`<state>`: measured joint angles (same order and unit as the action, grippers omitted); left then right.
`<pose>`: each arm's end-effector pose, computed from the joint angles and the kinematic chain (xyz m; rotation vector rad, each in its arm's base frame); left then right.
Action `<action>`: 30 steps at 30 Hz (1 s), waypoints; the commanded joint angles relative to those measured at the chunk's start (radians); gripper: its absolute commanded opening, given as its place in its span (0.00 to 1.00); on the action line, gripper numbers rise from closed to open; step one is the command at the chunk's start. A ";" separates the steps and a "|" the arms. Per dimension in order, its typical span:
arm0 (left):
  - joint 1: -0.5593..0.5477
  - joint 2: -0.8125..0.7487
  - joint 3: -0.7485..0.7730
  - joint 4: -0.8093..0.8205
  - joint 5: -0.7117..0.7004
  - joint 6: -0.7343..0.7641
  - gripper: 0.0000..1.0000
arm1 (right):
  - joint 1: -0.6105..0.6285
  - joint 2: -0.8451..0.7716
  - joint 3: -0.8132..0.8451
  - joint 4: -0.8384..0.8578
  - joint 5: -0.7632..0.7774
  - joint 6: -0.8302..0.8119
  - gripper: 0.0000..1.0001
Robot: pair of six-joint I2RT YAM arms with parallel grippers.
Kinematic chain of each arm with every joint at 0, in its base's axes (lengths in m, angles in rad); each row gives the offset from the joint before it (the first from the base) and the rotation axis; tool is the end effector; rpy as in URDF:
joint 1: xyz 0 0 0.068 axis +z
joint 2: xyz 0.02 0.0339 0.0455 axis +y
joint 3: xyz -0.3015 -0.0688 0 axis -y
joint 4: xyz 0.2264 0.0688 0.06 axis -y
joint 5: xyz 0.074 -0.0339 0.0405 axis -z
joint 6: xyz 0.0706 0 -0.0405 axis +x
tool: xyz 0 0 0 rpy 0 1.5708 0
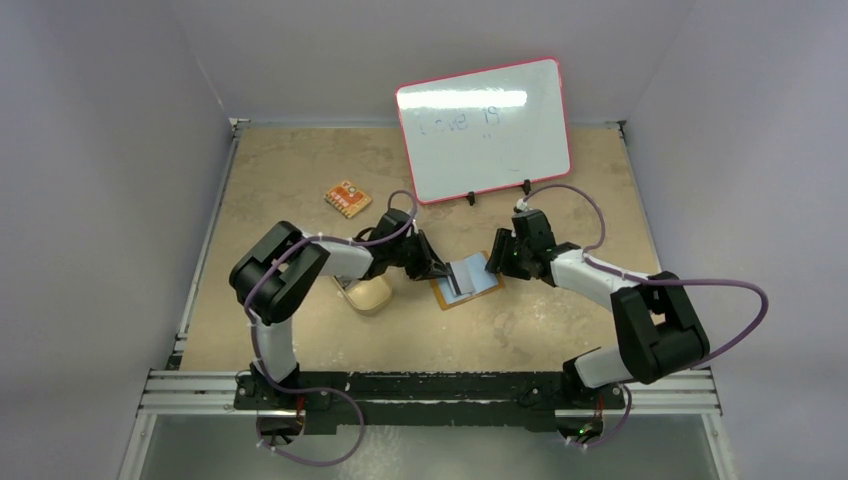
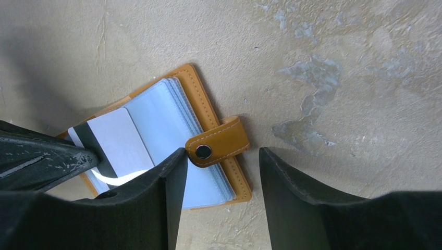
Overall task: Put the credit cards into the card holder
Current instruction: Insert the credit card into the card holder.
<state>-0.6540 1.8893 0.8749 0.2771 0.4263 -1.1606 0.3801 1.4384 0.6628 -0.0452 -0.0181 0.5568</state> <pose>0.2896 -0.2588 0.1463 -0.4191 2.6345 -1.2801 0.2618 0.1060 0.1909 0.2068 2.4332 0.4537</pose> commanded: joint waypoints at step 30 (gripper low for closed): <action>0.017 -0.081 0.180 -0.349 0.066 0.296 0.00 | 0.042 -0.192 -0.025 -0.124 -0.079 0.136 0.47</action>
<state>-0.6479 1.8229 1.0679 -0.0746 0.4282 -0.9028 0.4198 1.2556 0.5629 -0.1009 -0.1207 0.7277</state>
